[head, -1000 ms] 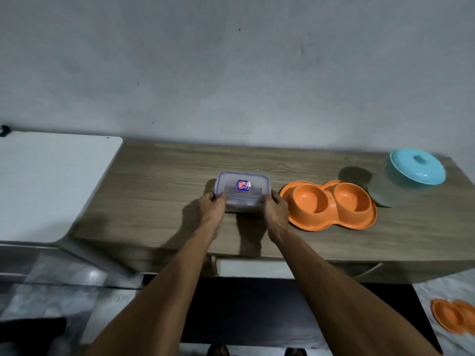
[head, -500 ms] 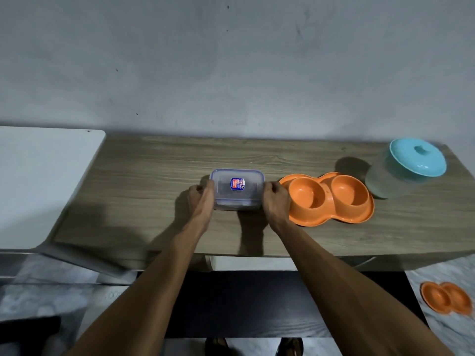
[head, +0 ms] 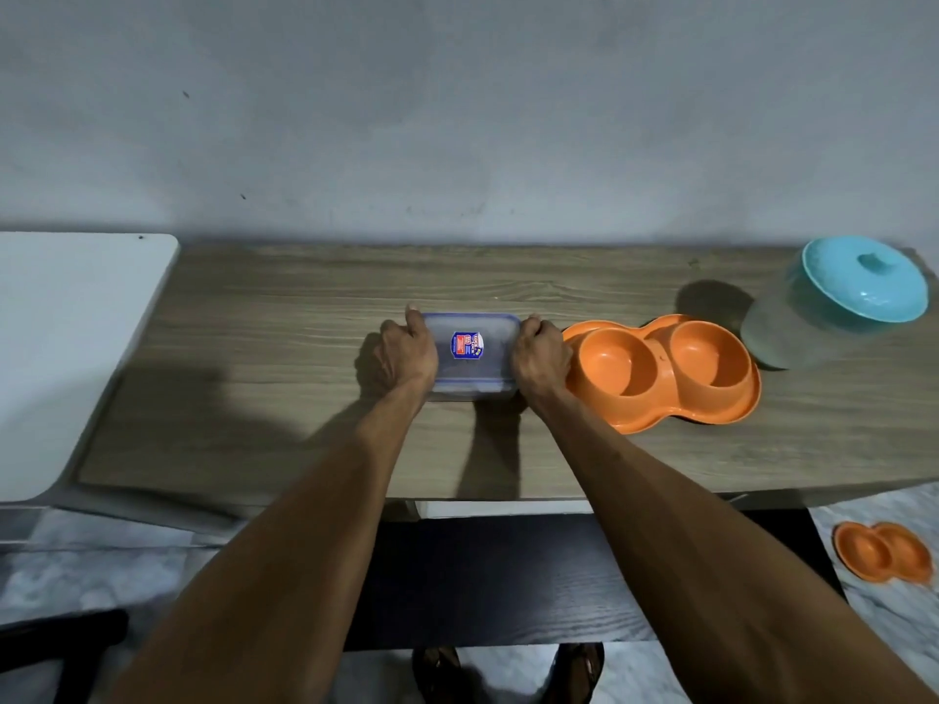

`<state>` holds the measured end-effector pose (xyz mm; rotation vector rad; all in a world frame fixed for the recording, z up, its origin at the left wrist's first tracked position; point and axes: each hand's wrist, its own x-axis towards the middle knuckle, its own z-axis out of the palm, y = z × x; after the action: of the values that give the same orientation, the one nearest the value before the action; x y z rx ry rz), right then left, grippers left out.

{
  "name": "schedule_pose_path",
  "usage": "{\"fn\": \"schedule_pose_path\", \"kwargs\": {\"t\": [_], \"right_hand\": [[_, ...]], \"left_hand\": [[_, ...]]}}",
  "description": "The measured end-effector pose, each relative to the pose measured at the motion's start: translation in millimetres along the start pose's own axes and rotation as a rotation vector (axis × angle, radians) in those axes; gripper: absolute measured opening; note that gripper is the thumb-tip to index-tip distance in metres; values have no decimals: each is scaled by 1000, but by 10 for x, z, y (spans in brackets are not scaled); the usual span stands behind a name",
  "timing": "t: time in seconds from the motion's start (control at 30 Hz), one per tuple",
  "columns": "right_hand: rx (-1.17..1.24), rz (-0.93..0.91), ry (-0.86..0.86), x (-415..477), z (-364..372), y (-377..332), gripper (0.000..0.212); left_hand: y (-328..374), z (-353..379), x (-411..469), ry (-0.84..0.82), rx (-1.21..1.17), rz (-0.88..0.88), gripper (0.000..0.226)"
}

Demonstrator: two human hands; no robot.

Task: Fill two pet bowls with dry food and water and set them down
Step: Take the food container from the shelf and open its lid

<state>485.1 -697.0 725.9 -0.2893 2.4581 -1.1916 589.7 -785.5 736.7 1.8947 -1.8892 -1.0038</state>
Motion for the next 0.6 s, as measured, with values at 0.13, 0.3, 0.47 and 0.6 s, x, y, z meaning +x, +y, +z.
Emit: {"fn": "schedule_pose_path", "kwargs": {"t": [0.13,0.3,0.47,0.6], "right_hand": [[45,18,-42,16,17,32,45],[-48,-145,80,-16,-13,39,37],[-91,-156,97,-45,-17,27,40],[-147,-131,109,-72,-26,1,41]], "left_hand": [[2,-9,-11,-2,-20,17,68],[36,-18,-34,-41,-138,-11,61],[59,-50,-94,-43,-188,-46,58],[29,-76,-74,59,-157,-37,59]]}}
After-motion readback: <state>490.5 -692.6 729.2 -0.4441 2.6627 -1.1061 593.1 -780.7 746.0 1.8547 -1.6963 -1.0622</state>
